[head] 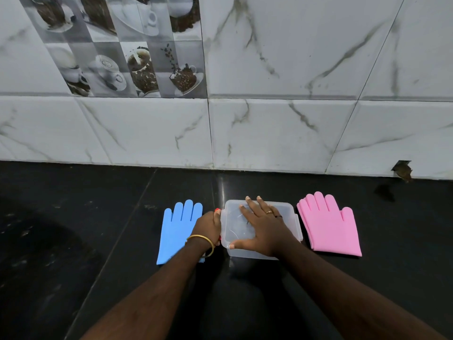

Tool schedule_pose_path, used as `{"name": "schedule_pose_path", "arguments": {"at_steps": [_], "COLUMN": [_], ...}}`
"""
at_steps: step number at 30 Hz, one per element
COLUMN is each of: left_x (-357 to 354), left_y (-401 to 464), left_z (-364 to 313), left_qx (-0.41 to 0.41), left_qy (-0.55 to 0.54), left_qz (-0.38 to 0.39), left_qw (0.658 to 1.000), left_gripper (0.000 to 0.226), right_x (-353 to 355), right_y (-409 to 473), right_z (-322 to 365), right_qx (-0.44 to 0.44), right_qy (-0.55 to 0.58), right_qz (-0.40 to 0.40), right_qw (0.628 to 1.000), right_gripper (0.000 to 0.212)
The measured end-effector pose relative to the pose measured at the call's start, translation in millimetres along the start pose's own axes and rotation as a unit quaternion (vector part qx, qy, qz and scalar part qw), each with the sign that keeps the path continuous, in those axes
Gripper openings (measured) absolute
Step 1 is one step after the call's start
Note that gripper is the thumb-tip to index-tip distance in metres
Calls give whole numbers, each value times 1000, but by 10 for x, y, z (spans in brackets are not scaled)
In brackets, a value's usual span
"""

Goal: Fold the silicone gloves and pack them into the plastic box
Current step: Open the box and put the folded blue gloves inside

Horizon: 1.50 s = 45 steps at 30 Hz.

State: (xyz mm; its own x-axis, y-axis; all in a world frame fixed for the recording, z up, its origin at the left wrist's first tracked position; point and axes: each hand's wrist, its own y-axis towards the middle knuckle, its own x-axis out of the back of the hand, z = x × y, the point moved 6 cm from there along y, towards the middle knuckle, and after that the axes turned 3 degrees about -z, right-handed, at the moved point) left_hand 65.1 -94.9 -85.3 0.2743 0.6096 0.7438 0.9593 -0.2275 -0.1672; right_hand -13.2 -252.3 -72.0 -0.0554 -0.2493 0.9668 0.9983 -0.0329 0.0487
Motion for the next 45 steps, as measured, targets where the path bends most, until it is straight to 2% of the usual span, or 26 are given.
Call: {"name": "schedule_pose_path", "arguments": {"at_steps": [3, 5, 7, 11, 14, 16, 18, 22, 25, 29, 33, 37, 41, 45], "left_x": [-54, -117, -173, -258, -285, -272, -269, -312, -367, -381, -319, -244, -207, -102], "left_y": [39, 31, 30, 47, 49, 36, 24, 34, 28, 19, -33, 5, -2, -39], "left_z": [90, 161, 219, 267, 252, 219, 197, 182, 189, 205, 172, 184, 190, 138], "left_qx": [61, 119, 133, 127, 100, 57, 25, 5, 20, 31, 23, 23, 40, 56], "left_qy": [-89, -176, -204, -232, -254, -230, -194, -134, -152, -177, -174, -185, -231, -247], "left_qz": [27, 72, 107, 142, 130, 119, 119, 145, 165, 154, 140, 117, 132, 121], "left_qw": [994, 975, 964, 954, 953, 964, 973, 980, 974, 971, 974, 975, 963, 960], "left_gripper": [49, 50, 44, 20, 32, 45, 48, 47, 46, 47, 34, 38, 41, 35], "right_x": [0, 2, 7, 65, 120, 130, 144, 190, 179, 176, 220, 415, 637, 878], "right_y": [-4, -5, 13, 140, 277, 347, 386, 424, 425, 427, 418, 420, 400, 297], "right_z": [-1, 2, 5, 89, 218, 284, 334, 402, 411, 404, 414, 425, 349, 114], "right_qx": [2, 2, -1, 5, 20, 17, 18, 30, 33, 34, 28, 24, 12, 7], "right_qy": [-4, -11, -12, -14, -21, -31, -45, -62, -65, -64, -48, -5, 38, 92], "right_qz": [6, 11, 24, 71, 106, 145, 167, 161, 173, 175, 183, 141, 126, 85], "right_qw": [1000, 1000, 1000, 997, 994, 989, 985, 985, 982, 982, 982, 990, 991, 992], "right_gripper": [127, 129, 133, 140, 143, 143, 139, 126, 116, 112, 110, 111, 112, 110]}}
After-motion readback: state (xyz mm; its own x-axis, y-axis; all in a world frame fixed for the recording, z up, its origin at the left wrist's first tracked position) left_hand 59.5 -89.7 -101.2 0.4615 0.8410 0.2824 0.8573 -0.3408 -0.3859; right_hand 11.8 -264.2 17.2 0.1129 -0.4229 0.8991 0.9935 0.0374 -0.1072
